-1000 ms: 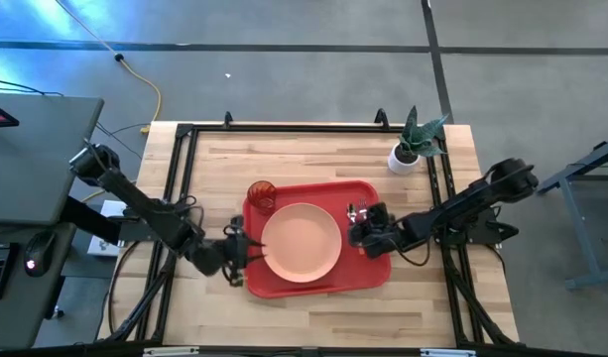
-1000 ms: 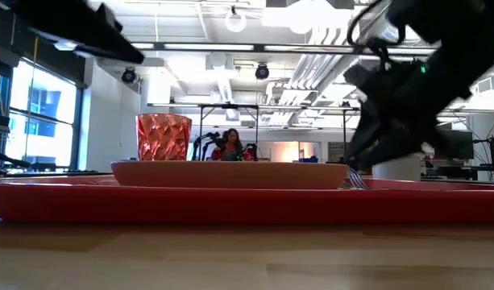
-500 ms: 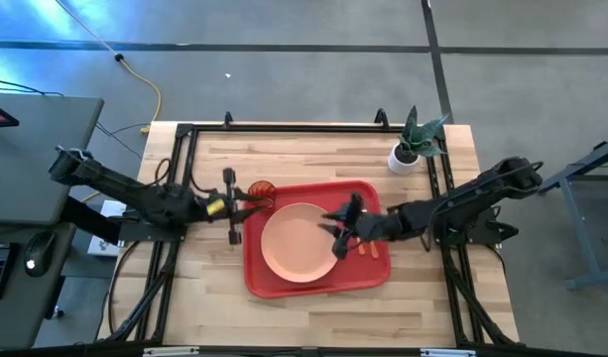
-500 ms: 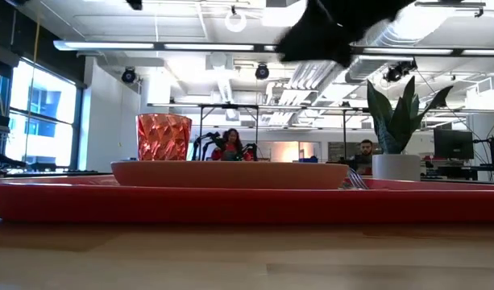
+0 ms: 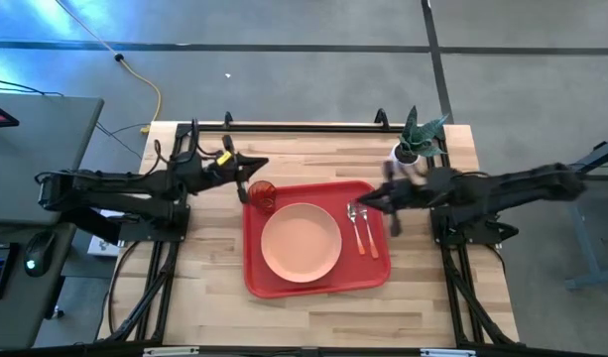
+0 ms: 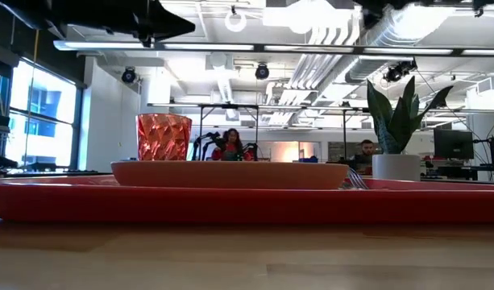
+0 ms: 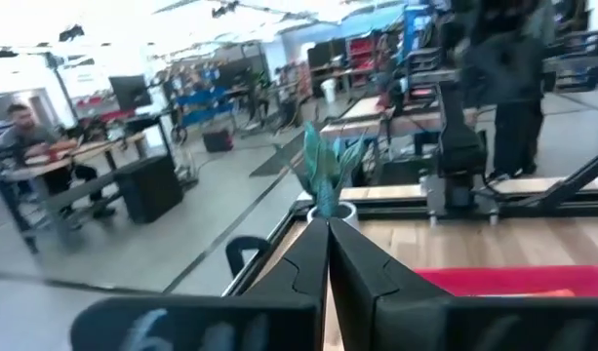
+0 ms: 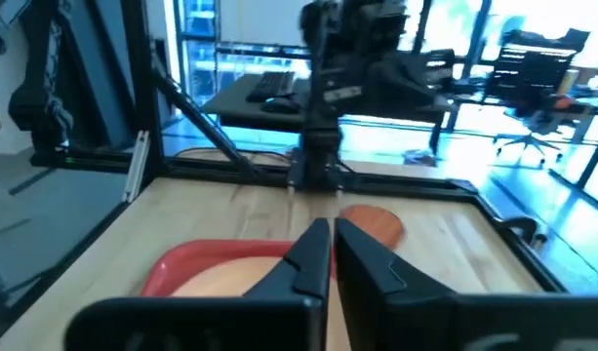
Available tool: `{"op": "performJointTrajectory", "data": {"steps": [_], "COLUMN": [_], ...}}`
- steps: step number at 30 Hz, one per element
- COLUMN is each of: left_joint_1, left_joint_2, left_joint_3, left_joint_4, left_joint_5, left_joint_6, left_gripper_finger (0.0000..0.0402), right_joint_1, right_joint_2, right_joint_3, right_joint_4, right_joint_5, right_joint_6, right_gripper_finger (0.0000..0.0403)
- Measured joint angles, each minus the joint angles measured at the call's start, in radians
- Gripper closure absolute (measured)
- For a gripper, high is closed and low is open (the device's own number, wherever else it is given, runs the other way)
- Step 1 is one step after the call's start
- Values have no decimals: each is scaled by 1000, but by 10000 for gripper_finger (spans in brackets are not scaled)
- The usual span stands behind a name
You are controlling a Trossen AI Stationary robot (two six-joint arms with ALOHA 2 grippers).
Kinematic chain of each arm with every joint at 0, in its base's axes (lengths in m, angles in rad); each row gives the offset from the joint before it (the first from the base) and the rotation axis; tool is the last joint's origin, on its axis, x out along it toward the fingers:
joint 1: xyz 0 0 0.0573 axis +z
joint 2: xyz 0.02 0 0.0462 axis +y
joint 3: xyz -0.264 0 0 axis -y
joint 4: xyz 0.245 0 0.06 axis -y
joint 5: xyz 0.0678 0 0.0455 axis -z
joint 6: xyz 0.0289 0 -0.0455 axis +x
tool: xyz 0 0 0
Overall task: Pick and place plate/cup/fork/spoon on tray
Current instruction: Return to Home Position
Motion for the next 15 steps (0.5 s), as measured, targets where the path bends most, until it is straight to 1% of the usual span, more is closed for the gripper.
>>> {"op": "performJointTrajectory", "data": {"steps": [3,7,10,12,15], "left_joint_1": [23,33,58,84,115], "left_joint_2": [-2,-2,-19,-43,-74], "left_joint_3": [-47,-147,-193,-203,-241], "left_joint_4": [28,198,281,293,279], "left_joint_5": [41,42,31,29,58], "left_joint_6": [-19,-25,-26,-30,-78], "left_gripper_finger": [401,401,401,401,401], "right_joint_1": [-16,-61,-110,-141,-175], "right_joint_2": [-177,-387,-513,-578,-648], "right_joint_3": [-112,-251,-260,-248,-246], "right_joint_4": [-13,2,-19,-74,-169], "right_joint_5": [1,10,-39,-82,-97], "right_joint_6": [23,75,57,42,47], "right_gripper_finger": [401,402,402,403,403]}}
